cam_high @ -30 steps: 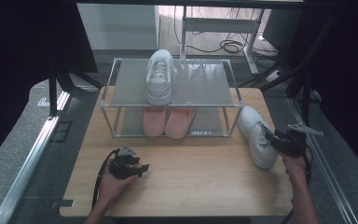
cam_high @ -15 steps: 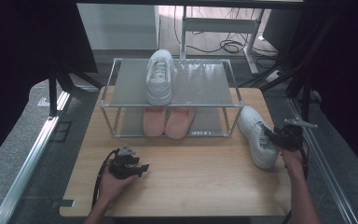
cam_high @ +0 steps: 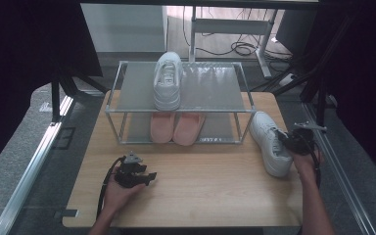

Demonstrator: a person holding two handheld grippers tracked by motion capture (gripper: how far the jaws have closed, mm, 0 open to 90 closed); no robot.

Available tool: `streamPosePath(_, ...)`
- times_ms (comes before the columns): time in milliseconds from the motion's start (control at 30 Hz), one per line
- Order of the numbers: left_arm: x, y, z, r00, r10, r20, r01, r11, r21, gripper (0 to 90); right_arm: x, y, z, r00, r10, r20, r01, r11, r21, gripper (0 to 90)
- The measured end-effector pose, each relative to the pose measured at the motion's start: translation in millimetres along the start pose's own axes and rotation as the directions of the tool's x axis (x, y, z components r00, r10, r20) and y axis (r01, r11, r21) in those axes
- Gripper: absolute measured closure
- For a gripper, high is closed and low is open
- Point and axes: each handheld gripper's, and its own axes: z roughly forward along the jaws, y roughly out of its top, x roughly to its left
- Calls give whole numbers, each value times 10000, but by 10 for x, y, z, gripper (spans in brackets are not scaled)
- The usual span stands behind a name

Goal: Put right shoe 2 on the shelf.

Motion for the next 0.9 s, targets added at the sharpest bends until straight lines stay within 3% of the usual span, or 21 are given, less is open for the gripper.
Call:
streamPosePath(233,5,0,5,10000,-1,-6,1,10000,45,454,-12,-17,1,9995,319,-33,-319,9994,-162,804)
streamPosePath(533,12,-2,9,10000,-37,-32,37,10000,49,455,-77,-78,-4,9899,1294,-575,-1332,9888,-675,815)
streamPosePath(700,25,-2,-6,9999,-77,-109,77,10000,-30,455,-91,-109,-28,9787,1823,-944,-1912,9769,-959,817)
streamPosePath(900,21,-1,-2,9999,-12,-102,11,10000,-15,455,-87,-147,-134,9514,2554,-1722,-2812,9484,-1465,816)
